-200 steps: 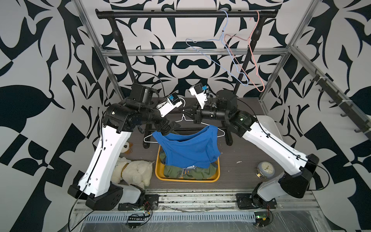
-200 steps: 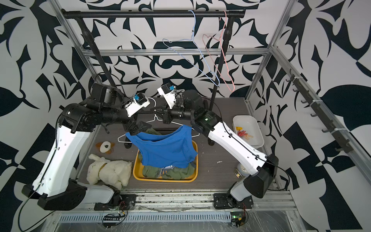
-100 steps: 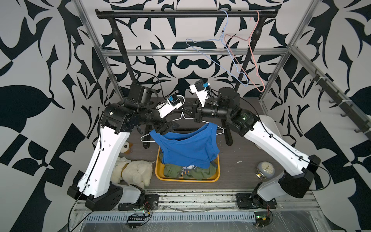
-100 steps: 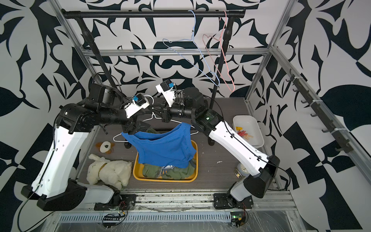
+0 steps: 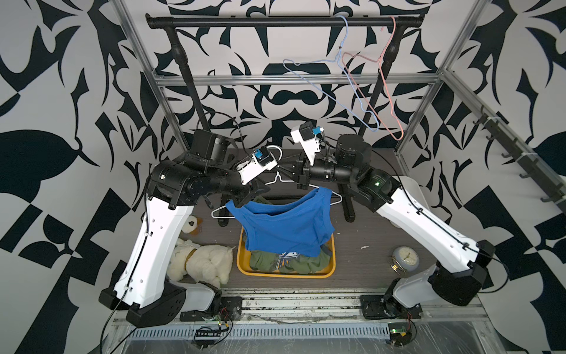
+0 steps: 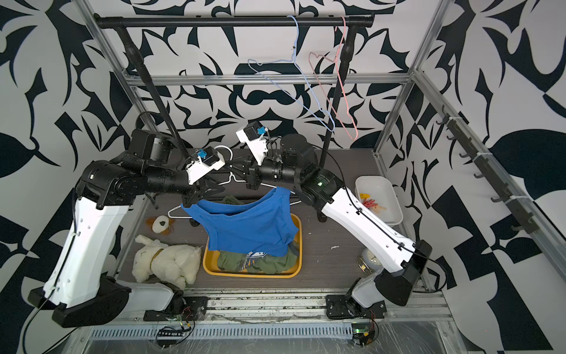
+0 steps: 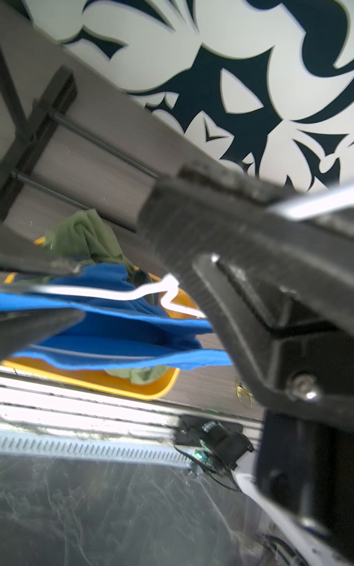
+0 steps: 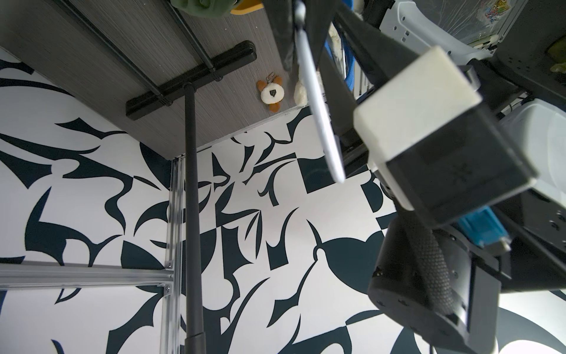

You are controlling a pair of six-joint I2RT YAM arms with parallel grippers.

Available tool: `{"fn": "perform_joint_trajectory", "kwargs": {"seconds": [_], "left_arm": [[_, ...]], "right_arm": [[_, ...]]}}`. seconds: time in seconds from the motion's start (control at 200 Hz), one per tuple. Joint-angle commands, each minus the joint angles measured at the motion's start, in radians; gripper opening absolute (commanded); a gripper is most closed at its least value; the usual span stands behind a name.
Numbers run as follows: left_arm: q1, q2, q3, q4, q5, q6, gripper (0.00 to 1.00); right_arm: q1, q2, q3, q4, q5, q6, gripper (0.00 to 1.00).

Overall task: Remove the clothespins securing tank tops to the hanger
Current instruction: Pick up the hanger from the basket.

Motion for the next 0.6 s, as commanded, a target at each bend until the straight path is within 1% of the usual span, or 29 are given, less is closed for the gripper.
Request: {"fn": "perform_joint_trajectory", "kwargs": {"seconds": [0.0,0.025,0.23,0.25,0.3,0.395,0.485,0.595], "left_arm": [[0.005,-0.019,0.034,-0.032,0.017,-0.001,0.04],[0.005,-0.02,0.036,-0.032,0.014,-0.002,0.0],[0.003,-0.037,0.031,-0.041,-0.031,0.009,0.0],[0.003,-0.039,0.029,-0.044,-0.039,0.011,0.0],[0.004,-0.046,0.023,-0.046,-0.054,0.019,0.0],[0.004,-0.06,0.019,-0.055,-0.073,0.031,0.0],[0.004,-0.069,0.022,-0.058,-0.078,0.031,0.0],[0.004,-0.071,0.035,-0.048,-0.088,0.024,0.0]], "right_arm": [[0.012,-0.03,0.056,0.081,0.005,-0.014,0.0],[0.013,-0.03,0.056,0.08,0.006,-0.013,0.0],[0.016,-0.031,0.051,0.054,0.046,-0.017,0.0],[0.016,-0.033,0.05,0.048,0.057,-0.018,0.04],[0.017,-0.033,0.05,0.029,0.096,-0.02,0.2],[0.017,-0.041,0.052,-0.006,0.184,-0.022,0.35],[0.017,-0.059,0.04,-0.018,0.264,-0.031,0.43],[0.017,-0.102,0.002,-0.024,0.438,-0.029,0.44]]}}
